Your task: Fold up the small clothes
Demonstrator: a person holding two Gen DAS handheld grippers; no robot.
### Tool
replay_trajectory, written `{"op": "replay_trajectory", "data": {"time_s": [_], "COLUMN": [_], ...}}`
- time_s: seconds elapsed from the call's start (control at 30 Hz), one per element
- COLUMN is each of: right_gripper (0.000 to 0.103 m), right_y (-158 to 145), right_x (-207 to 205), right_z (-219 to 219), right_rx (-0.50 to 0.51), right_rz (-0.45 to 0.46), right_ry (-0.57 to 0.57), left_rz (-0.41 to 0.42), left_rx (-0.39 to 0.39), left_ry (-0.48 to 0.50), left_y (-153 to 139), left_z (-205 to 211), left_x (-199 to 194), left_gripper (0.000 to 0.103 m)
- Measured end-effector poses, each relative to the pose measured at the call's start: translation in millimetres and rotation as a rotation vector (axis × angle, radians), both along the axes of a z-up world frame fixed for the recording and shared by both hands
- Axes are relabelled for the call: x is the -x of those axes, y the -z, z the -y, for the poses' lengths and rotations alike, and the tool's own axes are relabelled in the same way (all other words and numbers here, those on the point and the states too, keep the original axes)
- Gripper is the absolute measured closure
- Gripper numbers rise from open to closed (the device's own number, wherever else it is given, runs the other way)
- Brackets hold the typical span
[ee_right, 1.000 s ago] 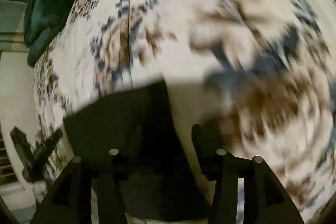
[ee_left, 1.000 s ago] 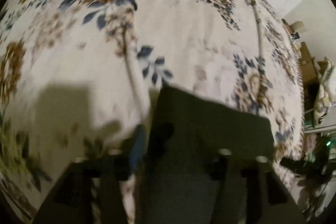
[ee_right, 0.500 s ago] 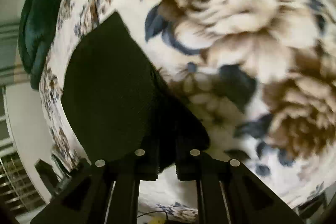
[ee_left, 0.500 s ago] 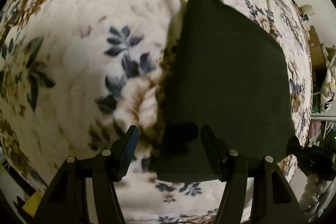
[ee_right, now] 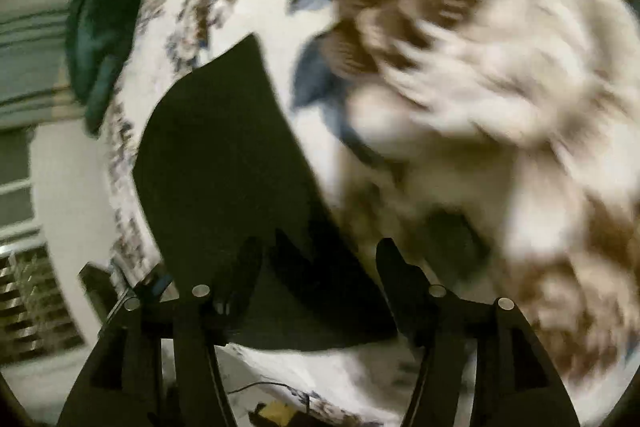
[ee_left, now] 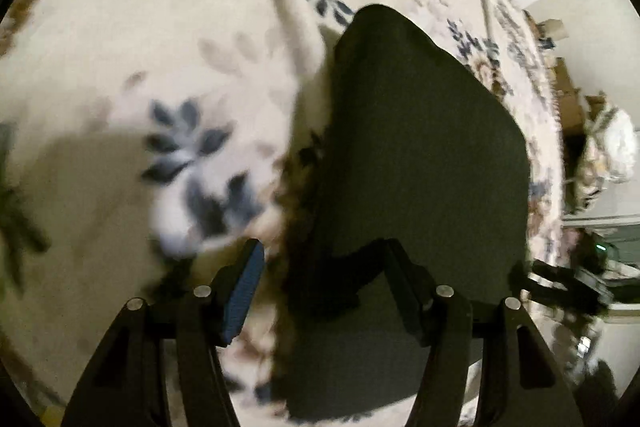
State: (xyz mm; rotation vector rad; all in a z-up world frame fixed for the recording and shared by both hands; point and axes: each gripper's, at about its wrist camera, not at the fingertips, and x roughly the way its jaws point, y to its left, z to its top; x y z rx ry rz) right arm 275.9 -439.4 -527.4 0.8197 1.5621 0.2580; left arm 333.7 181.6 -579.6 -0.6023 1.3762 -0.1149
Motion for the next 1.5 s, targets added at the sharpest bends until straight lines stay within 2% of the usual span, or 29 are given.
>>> {"op": "replay_trajectory", "data": {"time_s": [0.1, 0.23, 0.4, 0.5, 0.53, 0.57, 0.6, 0.63, 0.67, 0.73, 0.83, 0.97, 1.1, 1.27, 1.37, 1.5], "right_gripper": [0.041, 0.039, 0.039, 0.039, 0.040, 0.048, 0.056, 0.068, 0.077, 0.084, 0.085, 0.086, 0.086, 0.086, 0.086, 0.086], "right_y": [29, 43, 53, 57, 56, 55, 56, 55, 51, 42, 23, -6, -46, -85, -92, -82], "right_x": [-21, -38, -44, -55, -55, -55, -57, -55, -52, -45, -36, -30, -44, -106, -152, -212], "right_z": [-14, -36, -62, -80, -83, -86, -94, -93, -93, -86, -77, -67, -51, -41, -30, -15], "right_rx": [-0.097, -0.207, -0.285, -0.303, -0.300, -0.279, -0.247, -0.234, -0.219, -0.200, -0.170, -0.150, -0.145, -0.103, -0.075, -0.046], "right_rz": [-0.014, 0.008, 0.016, 0.017, 0.022, 0.029, 0.029, 0.029, 0.040, 0.060, 0.083, 0.102, 0.143, 0.199, 0.221, 0.229], "right_ry": [-0.080, -0.140, -0.201, -0.204, -0.205, -0.210, -0.204, -0.187, -0.164, -0.140, -0.101, -0.053, -0.032, 0.001, 0.024, 0.062], "left_rz": [0.017, 0.029, 0.060, 0.094, 0.113, 0.128, 0.135, 0.147, 0.146, 0.161, 0.169, 0.178, 0.199, 0.237, 0.250, 0.249], "left_rx": [0.093, 0.172, 0.205, 0.186, 0.170, 0.145, 0.121, 0.137, 0.136, 0.103, 0.055, 0.044, 0.043, 0.033, 0.034, 0.019], "left_ry": [0.016, 0.013, 0.016, 0.029, 0.031, 0.033, 0.035, 0.029, 0.017, 0.024, 0.061, 0.092, 0.129, 0.170, 0.183, 0.207], "left_y": [16, 26, 25, 20, 16, 13, 12, 6, 3, -12, -34, -57, -80, -96, -94, -76], "left_z": [-1, -4, 0, 9, 12, 15, 17, 16, 14, 18, 28, 35, 41, 54, 60, 74], "left_x": [-14, -24, -27, -31, -33, -33, -36, -35, -34, -36, -41, -59, -100, -167, -216, -280], "left_gripper": [0.044, 0.036, 0.033, 0.033, 0.035, 0.044, 0.071, 0.083, 0.083, 0.084, 0.085, 0.085, 0.085, 0.085, 0.085, 0.085]}}
